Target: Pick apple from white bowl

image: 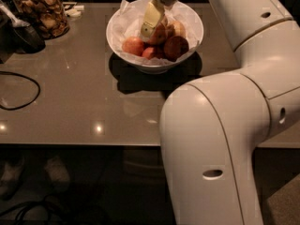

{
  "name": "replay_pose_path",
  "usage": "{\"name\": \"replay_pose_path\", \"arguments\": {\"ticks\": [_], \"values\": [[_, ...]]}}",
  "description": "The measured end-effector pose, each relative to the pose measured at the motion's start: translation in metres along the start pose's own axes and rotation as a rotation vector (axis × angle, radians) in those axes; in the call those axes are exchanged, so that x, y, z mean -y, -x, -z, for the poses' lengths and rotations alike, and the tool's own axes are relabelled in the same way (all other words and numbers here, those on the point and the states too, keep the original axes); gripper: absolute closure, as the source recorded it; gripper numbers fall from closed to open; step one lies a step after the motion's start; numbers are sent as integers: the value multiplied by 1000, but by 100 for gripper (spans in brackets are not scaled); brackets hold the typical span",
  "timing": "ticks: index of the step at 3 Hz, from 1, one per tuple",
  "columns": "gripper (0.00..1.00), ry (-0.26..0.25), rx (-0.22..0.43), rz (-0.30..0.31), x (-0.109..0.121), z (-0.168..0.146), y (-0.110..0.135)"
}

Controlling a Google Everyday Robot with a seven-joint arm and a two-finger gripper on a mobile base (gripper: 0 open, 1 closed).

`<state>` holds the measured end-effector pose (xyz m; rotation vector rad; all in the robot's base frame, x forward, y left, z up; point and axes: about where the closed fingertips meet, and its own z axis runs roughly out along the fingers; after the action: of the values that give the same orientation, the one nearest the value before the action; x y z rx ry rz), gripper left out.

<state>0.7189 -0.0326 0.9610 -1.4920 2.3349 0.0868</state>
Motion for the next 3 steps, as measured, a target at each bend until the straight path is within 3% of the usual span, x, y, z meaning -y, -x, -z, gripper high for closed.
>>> {"name": "replay_pose_path", "arguments": {"ticks": [3], "values": [[10, 31, -20, -6, 0, -20, 0]]}}
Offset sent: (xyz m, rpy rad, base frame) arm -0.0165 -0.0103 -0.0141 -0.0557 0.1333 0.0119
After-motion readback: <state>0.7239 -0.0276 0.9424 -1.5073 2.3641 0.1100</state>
